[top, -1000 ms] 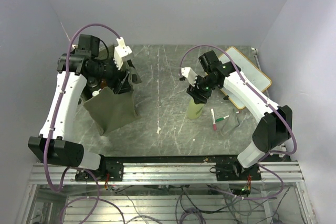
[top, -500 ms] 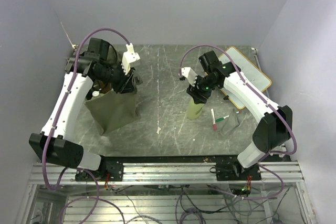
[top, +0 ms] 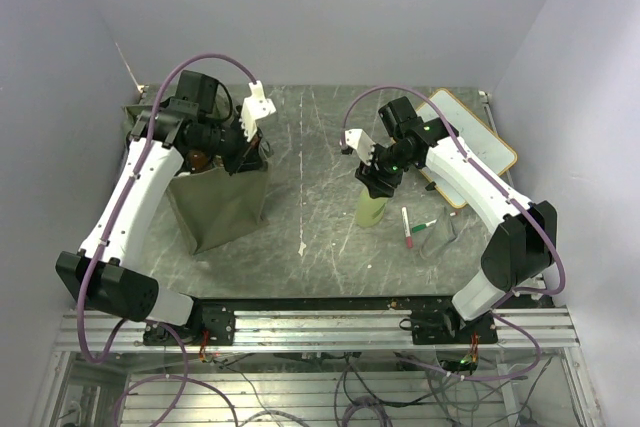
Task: Place the personal care products into the canvas bag
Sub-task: Move the care product at the center of the board.
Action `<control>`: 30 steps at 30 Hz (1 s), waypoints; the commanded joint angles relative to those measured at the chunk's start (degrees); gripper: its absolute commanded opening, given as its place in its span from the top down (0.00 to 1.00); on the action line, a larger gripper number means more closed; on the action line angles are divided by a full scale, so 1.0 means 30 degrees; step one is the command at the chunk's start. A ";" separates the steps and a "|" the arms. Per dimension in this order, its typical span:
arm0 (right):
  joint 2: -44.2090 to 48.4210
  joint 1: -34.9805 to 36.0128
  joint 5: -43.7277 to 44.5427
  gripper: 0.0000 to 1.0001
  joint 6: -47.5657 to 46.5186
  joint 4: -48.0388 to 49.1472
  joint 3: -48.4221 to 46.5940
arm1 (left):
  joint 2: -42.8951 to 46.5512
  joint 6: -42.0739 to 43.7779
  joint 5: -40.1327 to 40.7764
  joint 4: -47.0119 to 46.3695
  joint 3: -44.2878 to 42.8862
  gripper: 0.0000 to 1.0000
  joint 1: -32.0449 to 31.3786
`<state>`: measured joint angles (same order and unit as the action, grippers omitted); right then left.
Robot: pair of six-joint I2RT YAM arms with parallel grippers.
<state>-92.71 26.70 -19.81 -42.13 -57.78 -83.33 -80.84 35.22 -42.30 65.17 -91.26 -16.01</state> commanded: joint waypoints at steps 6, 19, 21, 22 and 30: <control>-0.0021 0.0007 -0.0224 0.73 -0.0371 0.0025 -0.0188 | 0.0441 -0.1241 -0.2278 -0.2162 -0.0353 0.93 -0.1493; 0.0049 0.0007 -0.0516 0.77 -0.0357 0.0276 -0.0379 | 0.0767 -0.0915 -0.2566 -0.1909 -0.0223 0.93 -0.1695; 0.0182 0.0007 -0.0641 0.80 -0.0300 0.0451 -0.0291 | 0.0914 -0.0480 -0.2087 -0.1659 0.0017 0.91 -0.1695; 0.0285 0.0025 -0.0695 0.83 -0.0285 0.0513 -0.0264 | 0.1016 -0.0299 -0.1871 -0.1501 0.0100 0.88 -0.1695; 0.0985 0.0315 -0.1041 1.00 0.0563 0.1900 -0.0153 | 0.1421 0.1009 -0.0528 -0.0468 -0.0337 0.49 -0.1514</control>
<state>-92.62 26.76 -20.80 -42.19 -56.80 -83.11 -78.85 35.97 -41.58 63.64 -90.45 -19.68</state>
